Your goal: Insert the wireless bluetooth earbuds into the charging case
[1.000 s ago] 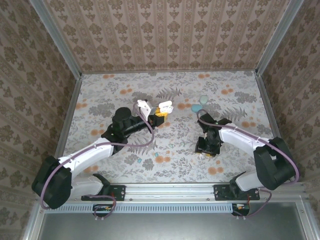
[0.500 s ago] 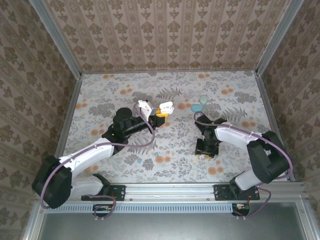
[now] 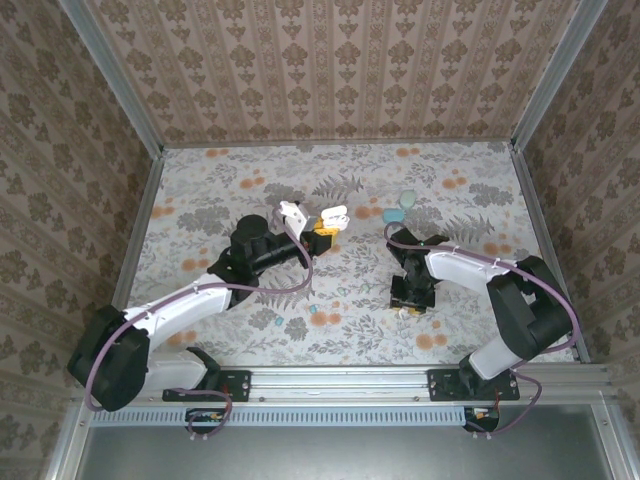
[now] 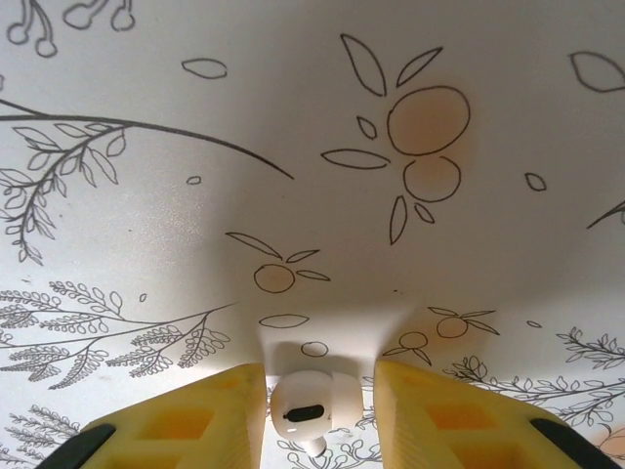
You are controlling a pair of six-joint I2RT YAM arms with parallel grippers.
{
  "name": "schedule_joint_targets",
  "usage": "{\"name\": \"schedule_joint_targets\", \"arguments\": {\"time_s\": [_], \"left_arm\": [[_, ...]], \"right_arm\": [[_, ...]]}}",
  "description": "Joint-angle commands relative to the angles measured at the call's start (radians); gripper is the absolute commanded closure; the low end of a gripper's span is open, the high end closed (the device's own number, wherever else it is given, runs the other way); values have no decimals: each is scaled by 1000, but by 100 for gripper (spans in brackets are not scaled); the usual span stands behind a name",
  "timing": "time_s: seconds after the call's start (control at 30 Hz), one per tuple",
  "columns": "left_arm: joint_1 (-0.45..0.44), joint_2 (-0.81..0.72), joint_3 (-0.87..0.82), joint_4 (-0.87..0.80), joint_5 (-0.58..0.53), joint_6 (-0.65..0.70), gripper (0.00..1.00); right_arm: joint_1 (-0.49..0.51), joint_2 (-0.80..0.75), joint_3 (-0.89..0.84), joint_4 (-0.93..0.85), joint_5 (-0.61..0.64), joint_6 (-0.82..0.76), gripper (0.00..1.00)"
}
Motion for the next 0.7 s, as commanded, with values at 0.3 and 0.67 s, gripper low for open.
{"name": "schedule_joint_targets", "arguments": {"time_s": [0.3,0.67], "left_arm": [[-3,-1,18,28,3,0,79],[-3,-7,17,15,-3,4,79]], "right_arm": [[27,28,21,-31,47,7,67],[33,-16,31,-50,77,23,71]]}}
